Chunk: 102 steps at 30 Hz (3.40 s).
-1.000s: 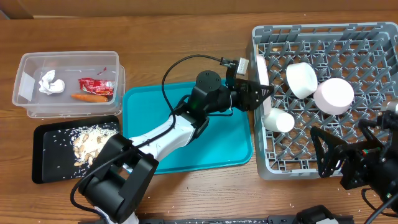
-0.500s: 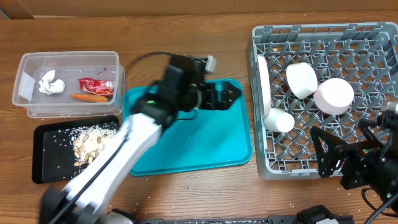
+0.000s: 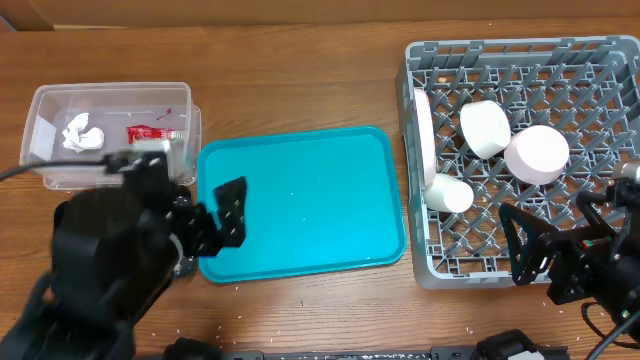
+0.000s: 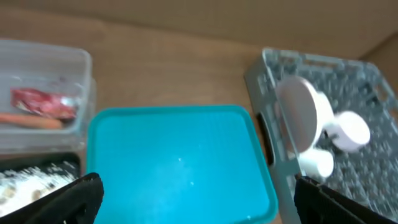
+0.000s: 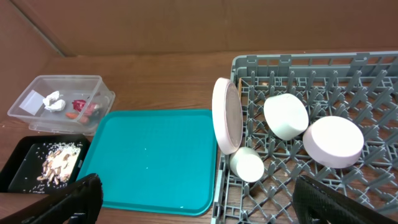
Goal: Sort waste into correct bins and load items into the dishwasher
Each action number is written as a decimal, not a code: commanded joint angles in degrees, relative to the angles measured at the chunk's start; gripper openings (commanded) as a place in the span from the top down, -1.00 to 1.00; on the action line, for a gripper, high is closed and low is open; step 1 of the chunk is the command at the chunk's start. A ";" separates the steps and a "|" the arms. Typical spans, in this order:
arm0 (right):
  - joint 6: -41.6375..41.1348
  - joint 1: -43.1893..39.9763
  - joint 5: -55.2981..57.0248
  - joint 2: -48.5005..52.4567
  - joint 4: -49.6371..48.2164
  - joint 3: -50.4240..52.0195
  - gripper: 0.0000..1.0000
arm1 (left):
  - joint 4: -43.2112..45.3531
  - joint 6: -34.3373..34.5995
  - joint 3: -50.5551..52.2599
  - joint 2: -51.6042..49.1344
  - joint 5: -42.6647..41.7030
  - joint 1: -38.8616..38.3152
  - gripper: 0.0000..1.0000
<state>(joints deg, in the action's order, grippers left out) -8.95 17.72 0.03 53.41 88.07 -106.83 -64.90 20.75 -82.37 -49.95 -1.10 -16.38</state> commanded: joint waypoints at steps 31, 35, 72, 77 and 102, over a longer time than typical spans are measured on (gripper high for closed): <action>4.28 -0.81 -1.49 -32.57 -60.19 72.50 -1.00 | -10.29 -1.07 -0.55 2.73 4.09 0.33 -1.00; 4.26 -0.81 -1.86 -39.41 -67.65 84.89 -1.00 | -10.29 -1.07 -0.55 2.73 4.09 0.33 -1.00; 4.31 -0.85 -2.71 -53.07 -79.56 104.52 -1.00 | -10.47 -1.51 -0.55 2.71 4.31 0.33 -1.00; 4.31 -0.85 -2.71 -53.07 -79.56 104.52 -1.00 | -13.75 -2.54 -0.17 3.02 5.79 0.07 -1.00; 4.28 -0.85 -2.71 -53.07 -79.56 104.52 -1.00 | 37.57 -22.03 57.77 41.79 -12.15 11.54 -1.00</action>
<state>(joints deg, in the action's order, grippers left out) -4.82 17.23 -2.59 0.84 8.93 -2.44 -29.28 0.12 -29.74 -11.94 -10.96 -5.19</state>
